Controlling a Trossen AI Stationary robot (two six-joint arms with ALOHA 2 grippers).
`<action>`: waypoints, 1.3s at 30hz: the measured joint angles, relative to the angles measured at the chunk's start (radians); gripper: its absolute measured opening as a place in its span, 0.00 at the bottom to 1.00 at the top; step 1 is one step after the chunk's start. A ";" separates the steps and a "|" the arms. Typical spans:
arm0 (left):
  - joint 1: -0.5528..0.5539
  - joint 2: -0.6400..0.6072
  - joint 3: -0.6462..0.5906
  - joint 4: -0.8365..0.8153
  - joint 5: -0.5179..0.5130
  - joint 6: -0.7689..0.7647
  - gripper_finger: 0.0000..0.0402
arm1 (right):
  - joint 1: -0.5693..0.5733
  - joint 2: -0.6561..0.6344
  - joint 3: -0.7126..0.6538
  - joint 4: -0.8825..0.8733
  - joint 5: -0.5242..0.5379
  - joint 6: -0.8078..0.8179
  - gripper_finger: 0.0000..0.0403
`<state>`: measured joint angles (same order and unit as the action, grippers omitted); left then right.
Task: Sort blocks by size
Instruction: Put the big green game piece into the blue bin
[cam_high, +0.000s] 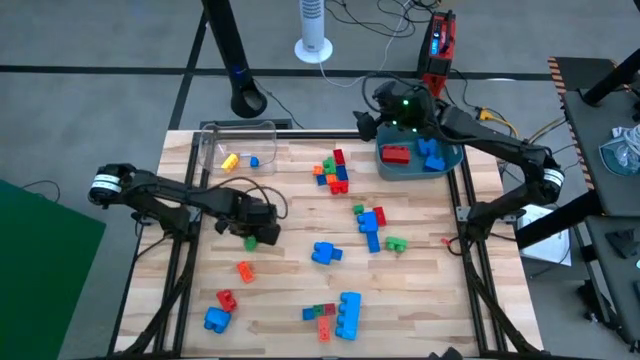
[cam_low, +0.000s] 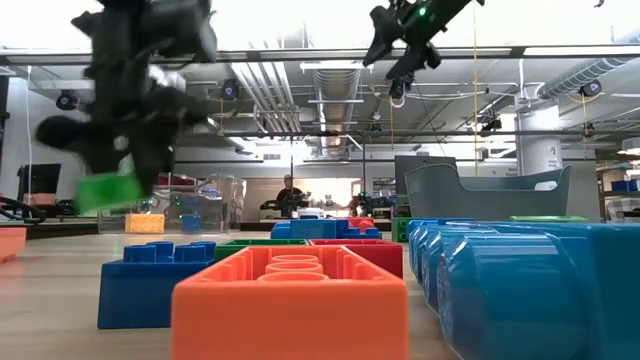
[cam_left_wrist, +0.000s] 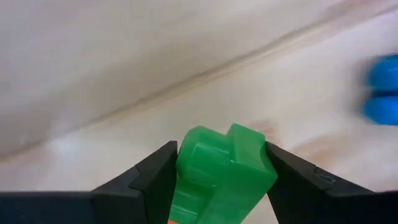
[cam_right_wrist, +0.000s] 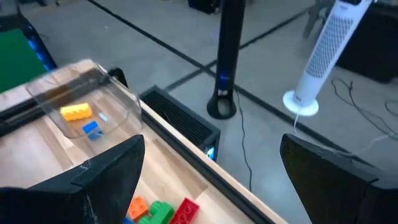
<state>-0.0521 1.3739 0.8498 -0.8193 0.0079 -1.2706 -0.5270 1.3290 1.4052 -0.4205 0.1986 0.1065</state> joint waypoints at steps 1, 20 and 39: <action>0.000 0.000 0.038 -0.013 -0.017 0.028 0.49 | 0.004 -0.015 0.000 -0.006 0.000 0.000 0.90; 0.091 -0.001 0.767 0.140 -0.286 0.868 0.49 | 0.186 -0.181 -0.006 -0.063 -0.275 0.024 0.90; 0.148 0.005 0.830 0.488 0.098 1.191 0.49 | 0.396 -0.126 0.011 0.285 -0.278 -0.099 0.90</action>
<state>0.0964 1.3785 1.6798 -0.3314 0.1057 -0.0793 -0.1307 1.2026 1.4162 -0.1356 -0.0795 0.0078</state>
